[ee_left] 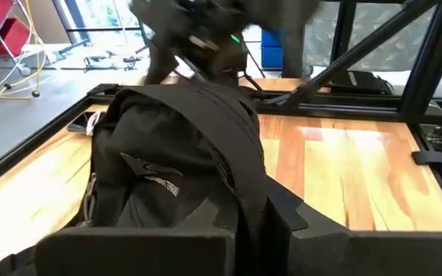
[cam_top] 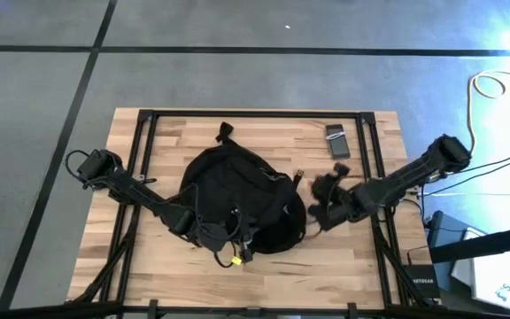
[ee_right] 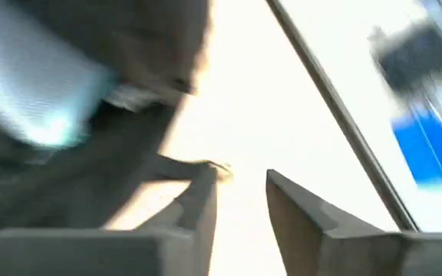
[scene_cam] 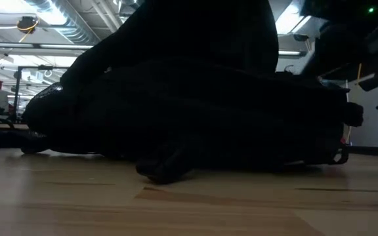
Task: Unpack backpack
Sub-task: Put the black cellphone into the black backpack
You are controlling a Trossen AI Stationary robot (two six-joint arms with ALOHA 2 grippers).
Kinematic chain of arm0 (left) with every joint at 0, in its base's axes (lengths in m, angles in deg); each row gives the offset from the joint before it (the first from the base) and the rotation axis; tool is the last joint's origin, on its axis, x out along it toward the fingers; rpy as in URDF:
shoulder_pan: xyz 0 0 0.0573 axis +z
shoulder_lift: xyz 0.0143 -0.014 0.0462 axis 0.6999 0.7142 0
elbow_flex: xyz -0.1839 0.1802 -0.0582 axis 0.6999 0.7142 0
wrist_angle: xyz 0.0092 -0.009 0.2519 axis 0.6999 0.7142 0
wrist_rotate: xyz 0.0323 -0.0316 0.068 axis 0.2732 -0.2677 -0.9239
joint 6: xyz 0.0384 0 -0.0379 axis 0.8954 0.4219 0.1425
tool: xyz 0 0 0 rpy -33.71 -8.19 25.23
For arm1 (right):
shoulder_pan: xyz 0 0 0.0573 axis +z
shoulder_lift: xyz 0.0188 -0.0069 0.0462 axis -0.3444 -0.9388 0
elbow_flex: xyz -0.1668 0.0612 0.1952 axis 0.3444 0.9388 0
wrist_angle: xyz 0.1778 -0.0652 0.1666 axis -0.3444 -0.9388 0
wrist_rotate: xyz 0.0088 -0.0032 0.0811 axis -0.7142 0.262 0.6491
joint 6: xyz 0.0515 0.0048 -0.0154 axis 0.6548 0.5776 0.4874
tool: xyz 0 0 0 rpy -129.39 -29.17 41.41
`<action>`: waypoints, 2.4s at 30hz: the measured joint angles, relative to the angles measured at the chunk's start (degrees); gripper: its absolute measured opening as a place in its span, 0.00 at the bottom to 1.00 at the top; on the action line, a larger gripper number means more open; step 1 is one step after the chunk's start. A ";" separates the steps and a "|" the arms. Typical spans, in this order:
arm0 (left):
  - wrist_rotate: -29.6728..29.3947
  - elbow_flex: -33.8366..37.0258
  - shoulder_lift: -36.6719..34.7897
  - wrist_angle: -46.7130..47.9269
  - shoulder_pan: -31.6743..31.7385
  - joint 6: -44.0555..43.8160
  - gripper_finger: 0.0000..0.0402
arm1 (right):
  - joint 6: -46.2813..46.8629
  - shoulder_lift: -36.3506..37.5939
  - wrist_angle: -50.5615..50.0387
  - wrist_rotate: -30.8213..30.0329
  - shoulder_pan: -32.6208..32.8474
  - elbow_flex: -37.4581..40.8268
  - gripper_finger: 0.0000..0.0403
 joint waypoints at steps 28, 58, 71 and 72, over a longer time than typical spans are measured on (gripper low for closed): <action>-2.40 -0.04 2.01 -0.86 0.17 0.03 0.01 | -18.19 -0.03 17.74 24.28 -61.22 8.06 0.94; -1.95 -0.04 1.96 0.41 -0.15 -0.13 0.01 | -31.24 -14.49 26.54 39.96 -79.58 10.46 0.94; -1.97 -0.04 1.92 0.39 -0.07 -0.18 0.01 | -35.23 -14.60 29.70 47.15 -80.08 10.84 0.94; -1.97 -0.04 1.92 0.39 -0.04 -0.18 0.01 | -35.32 -14.61 29.80 47.12 -80.03 10.86 0.94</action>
